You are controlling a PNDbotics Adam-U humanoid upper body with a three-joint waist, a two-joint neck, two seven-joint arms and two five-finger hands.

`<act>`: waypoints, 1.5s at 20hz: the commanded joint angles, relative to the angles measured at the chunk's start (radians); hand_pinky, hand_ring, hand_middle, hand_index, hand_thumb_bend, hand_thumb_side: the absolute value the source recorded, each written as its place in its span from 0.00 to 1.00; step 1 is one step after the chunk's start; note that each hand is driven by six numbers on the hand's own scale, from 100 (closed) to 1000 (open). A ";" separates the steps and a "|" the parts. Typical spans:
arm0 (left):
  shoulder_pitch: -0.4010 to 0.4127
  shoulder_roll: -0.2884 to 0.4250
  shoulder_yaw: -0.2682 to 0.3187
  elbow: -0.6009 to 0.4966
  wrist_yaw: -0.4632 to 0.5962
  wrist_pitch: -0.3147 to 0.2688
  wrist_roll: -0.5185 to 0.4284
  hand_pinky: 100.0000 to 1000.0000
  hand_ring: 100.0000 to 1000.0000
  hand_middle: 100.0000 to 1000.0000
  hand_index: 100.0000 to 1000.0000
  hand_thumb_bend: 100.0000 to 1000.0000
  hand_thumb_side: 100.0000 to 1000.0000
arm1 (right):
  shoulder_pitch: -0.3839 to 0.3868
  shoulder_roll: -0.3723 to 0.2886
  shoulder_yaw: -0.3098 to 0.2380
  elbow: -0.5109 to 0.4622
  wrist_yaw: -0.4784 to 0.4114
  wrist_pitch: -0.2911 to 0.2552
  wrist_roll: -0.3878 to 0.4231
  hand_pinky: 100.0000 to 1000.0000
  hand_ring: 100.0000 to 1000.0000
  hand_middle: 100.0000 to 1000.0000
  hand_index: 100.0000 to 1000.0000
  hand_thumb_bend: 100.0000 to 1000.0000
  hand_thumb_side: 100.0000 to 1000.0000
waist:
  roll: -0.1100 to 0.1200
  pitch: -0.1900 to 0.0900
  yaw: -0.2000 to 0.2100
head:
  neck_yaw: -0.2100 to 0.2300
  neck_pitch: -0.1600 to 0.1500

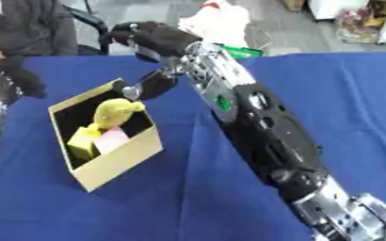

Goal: Pick up objects on the table and place them in the box.

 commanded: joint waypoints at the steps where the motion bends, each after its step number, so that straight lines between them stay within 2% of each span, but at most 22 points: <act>1: 0.000 0.029 0.023 -0.017 -0.027 0.002 0.026 0.59 0.62 0.58 0.80 0.02 0.63 | 0.012 -0.034 -0.033 -0.088 -0.056 0.038 -0.054 0.79 0.89 0.77 0.94 0.00 0.29 | -0.006 -0.021 -0.022 | 0.061 0.007; 5: 0.015 0.037 0.040 -0.008 -0.059 0.007 0.061 0.59 0.62 0.58 0.80 0.01 0.63 | 0.097 -0.060 -0.072 -0.190 -0.121 0.090 -0.119 0.77 0.89 0.74 0.94 0.00 0.32 | -0.014 -0.022 -0.085 | 0.148 0.009; 6: 0.017 0.039 0.043 -0.007 -0.069 0.008 0.069 0.59 0.62 0.58 0.80 0.01 0.63 | 0.125 -0.073 -0.072 -0.226 -0.172 0.104 -0.153 0.76 0.88 0.73 0.93 0.00 0.32 | -0.015 -0.022 -0.097 | 0.163 0.010; 9: 0.025 0.046 0.052 0.001 -0.100 0.014 0.101 0.59 0.63 0.59 0.80 0.01 0.63 | 0.238 -0.161 -0.077 -0.383 -0.564 0.180 -0.257 0.76 0.89 0.72 0.93 0.00 0.36 | -0.015 -0.022 -0.142 | 0.210 0.019; 11: 0.028 0.047 0.055 0.004 -0.113 0.017 0.122 0.59 0.64 0.60 0.80 0.01 0.63 | 0.304 -0.192 -0.101 -0.468 -0.722 0.224 -0.287 0.76 0.89 0.72 0.92 0.00 0.36 | -0.013 -0.021 -0.164 | 0.230 0.025; 13: 0.034 0.048 0.055 0.007 -0.126 0.019 0.136 0.59 0.65 0.60 0.80 0.01 0.63 | 0.372 -0.202 -0.123 -0.534 -0.806 0.248 -0.307 0.75 0.89 0.71 0.89 0.00 0.34 | -0.011 -0.022 -0.182 | 0.247 0.029; 16: 0.043 0.050 0.056 0.011 -0.138 0.022 0.155 0.59 0.65 0.61 0.80 0.01 0.63 | 0.464 -0.195 -0.143 -0.597 -0.883 0.250 -0.318 0.73 0.87 0.70 0.88 0.00 0.38 | -0.009 -0.022 -0.200 | 0.263 0.033; 21: 0.051 0.048 0.055 0.016 -0.139 0.024 0.173 0.58 0.64 0.60 0.80 0.01 0.64 | 0.570 -0.176 -0.165 -0.640 -0.948 0.240 -0.337 0.68 0.84 0.64 0.83 0.00 0.34 | -0.004 -0.018 -0.222 | 0.266 0.040; 24: 0.060 0.046 0.056 0.018 -0.135 0.024 0.178 0.58 0.63 0.59 0.80 0.00 0.65 | 0.611 -0.153 -0.174 -0.648 -0.968 0.235 -0.352 0.65 0.81 0.59 0.78 0.00 0.32 | 0.000 -0.012 -0.232 | 0.256 0.040; 30: 0.080 0.038 0.053 0.025 -0.122 0.021 0.176 0.58 0.62 0.58 0.80 0.00 0.66 | 0.658 -0.117 -0.173 -0.654 -0.986 0.227 -0.353 0.63 0.80 0.57 0.75 0.00 0.26 | 0.014 -0.003 -0.254 | 0.229 0.046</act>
